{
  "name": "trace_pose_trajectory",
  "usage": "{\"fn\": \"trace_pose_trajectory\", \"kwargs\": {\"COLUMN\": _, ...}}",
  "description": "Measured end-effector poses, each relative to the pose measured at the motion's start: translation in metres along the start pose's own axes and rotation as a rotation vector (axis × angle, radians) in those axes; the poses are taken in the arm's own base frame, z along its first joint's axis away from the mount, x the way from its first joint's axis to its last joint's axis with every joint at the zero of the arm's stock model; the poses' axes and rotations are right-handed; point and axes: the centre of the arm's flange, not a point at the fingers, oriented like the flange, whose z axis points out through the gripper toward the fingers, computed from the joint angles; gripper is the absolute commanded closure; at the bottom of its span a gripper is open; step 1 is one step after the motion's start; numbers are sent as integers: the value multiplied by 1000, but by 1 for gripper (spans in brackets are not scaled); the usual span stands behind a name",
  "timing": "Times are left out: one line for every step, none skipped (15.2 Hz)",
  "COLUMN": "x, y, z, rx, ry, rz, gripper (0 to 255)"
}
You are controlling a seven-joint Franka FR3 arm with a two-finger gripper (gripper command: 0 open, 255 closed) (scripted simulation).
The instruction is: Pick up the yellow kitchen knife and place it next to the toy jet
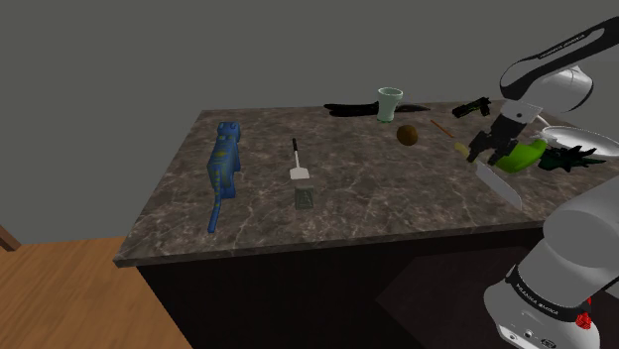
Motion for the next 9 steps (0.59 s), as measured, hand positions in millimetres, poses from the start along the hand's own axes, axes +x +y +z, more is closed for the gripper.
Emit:
{"fn": "trace_pose_trajectory", "kwargs": {"x": 0, "y": 0, "z": 1, "rx": 0, "ry": 0, "rz": 0, "gripper": 0}}
{"fn": "trace_pose_trajectory", "kwargs": {"x": 0, "y": 0, "z": 2, "rx": 0, "ry": 0, "rz": 0, "gripper": 0}}
{"fn": "trace_pose_trajectory", "kwargs": {"x": 0, "y": 0, "z": 2, "rx": 0, "ry": 0, "rz": 0, "gripper": 0}}
{"fn": "trace_pose_trajectory", "kwargs": {"x": 0, "y": 0, "z": 2, "rx": 0, "ry": 0, "rz": 0, "gripper": 0}}
{"fn": "trace_pose_trajectory", "kwargs": {"x": 0, "y": 0, "z": 3, "rx": 0, "ry": 0, "rz": 0, "gripper": 0}}
{"fn": "trace_pose_trajectory", "kwargs": {"x": 0, "y": 0, "z": 3, "rx": 0, "ry": 0, "rz": 0, "gripper": 255}}
{"fn": "trace_pose_trajectory", "kwargs": {"x": 0, "y": 0, "z": 3, "rx": 0, "ry": 0, "rz": 0, "gripper": 255}}
{"fn": "trace_pose_trajectory", "kwargs": {"x": 0, "y": 0, "z": 3, "rx": 0, "ry": 0, "rz": 0, "gripper": 255}}
{"fn": "trace_pose_trajectory", "kwargs": {"x": 0, "y": 0, "z": 3, "rx": 0, "ry": 0, "rz": 0, "gripper": 255}}
